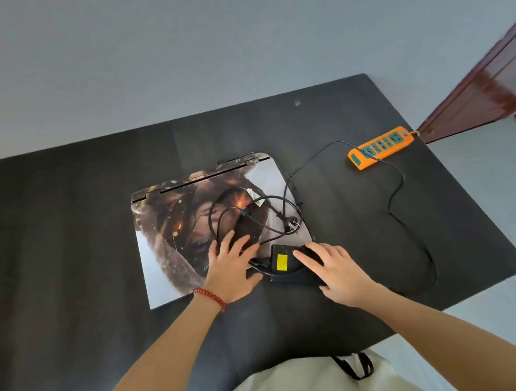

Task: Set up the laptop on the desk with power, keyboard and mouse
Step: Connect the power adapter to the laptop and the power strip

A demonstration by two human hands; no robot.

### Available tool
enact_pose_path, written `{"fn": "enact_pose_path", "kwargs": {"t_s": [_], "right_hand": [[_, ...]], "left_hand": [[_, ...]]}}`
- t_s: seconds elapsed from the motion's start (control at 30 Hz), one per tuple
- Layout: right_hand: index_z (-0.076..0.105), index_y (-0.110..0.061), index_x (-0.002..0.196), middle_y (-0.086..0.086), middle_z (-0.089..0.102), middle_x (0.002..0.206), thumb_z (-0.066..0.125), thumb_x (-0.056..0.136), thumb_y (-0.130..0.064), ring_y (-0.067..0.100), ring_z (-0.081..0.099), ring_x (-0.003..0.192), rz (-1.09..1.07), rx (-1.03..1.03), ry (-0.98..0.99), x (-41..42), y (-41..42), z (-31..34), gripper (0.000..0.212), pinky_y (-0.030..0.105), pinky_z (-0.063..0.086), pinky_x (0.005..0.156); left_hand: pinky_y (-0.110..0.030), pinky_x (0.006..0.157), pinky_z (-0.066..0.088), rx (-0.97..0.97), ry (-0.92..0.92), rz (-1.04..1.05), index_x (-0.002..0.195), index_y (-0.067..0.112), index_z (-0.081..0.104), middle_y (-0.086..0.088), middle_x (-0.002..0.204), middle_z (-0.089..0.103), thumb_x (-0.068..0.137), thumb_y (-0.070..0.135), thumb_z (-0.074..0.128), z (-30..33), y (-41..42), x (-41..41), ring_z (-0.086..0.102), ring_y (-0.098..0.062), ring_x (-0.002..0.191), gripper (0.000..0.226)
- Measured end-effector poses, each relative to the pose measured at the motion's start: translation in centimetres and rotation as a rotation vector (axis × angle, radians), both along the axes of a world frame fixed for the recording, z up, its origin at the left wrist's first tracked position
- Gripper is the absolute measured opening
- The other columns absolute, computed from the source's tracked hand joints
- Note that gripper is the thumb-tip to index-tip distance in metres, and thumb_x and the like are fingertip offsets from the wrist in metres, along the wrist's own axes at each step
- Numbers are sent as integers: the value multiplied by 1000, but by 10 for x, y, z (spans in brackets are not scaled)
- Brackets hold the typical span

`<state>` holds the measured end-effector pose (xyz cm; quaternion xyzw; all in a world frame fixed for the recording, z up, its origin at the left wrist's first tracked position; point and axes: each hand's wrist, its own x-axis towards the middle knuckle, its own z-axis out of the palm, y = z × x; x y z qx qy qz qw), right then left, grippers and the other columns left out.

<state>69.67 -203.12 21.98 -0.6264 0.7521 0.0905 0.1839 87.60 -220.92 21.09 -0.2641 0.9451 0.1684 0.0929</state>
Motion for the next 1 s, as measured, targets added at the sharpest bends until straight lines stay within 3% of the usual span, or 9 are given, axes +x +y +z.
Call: {"fn": "enact_pose_path", "kwargs": {"t_s": [0.07,0.17,0.33,0.57,0.63,0.7,0.83,0.9,1.0], "right_hand": [[-9,-37,143,6,8,155,60,82,-23,28,23,136,-35,-8,-35,1,11,-3,93,43,20,113],[-15,-36,142,6,-2,156,62,81,-26,28,20,138,-133,-15,-85,-1,23,-4,98,41,17,114],[-21,-30,141,1,15,153,60,82,-33,21,14,140,-228,-14,-142,-25,50,3,100,34,12,116],[-1,-24,146,-4,14,156,61,84,-29,15,10,143,-330,-16,-85,-108,101,12,88,33,8,117],[2,-23,146,-4,12,156,60,85,-23,16,7,144,-350,17,-98,-131,113,11,83,34,9,117],[2,-23,146,-4,9,156,57,86,-18,17,5,144,-343,48,-111,-156,130,8,82,33,9,117],[-1,-25,146,-5,6,157,55,88,-15,17,2,145,-250,99,-130,-190,144,-6,81,34,8,117],[1,-25,146,-4,8,157,56,88,-16,17,5,144,-186,88,-143,-208,142,-12,81,33,10,116],[4,-23,146,-2,12,156,60,86,-18,17,10,144,-76,60,-135,-229,131,-18,83,33,15,115]], "left_hand": [[-60,111,6,-53,-52,-68,136,27,38,2,141,44,79,48,60,4,-1,0,26,-24,139,64],[-62,94,39,-254,41,-72,102,20,69,-1,93,71,59,28,84,10,-2,-4,65,-29,94,45],[-42,71,54,-247,256,-68,69,19,73,4,69,68,56,19,87,14,13,-32,61,-28,67,19],[-29,73,51,-333,276,-249,63,28,72,12,63,66,61,41,81,32,57,-108,64,-15,71,16],[-33,83,46,-215,212,-246,78,21,72,4,75,69,79,40,66,30,72,-132,63,-19,84,19],[-31,86,38,-18,97,-160,93,15,65,-3,89,67,93,39,45,30,90,-161,57,-21,94,31],[-33,62,42,199,163,60,71,13,49,-7,76,62,94,35,44,34,114,-199,59,-26,77,32],[-36,65,47,250,165,132,72,14,50,-8,77,64,93,32,45,39,127,-219,59,-28,77,28],[-36,74,47,208,132,158,91,14,60,-6,92,68,94,28,43,45,138,-235,60,-27,89,22]]}}
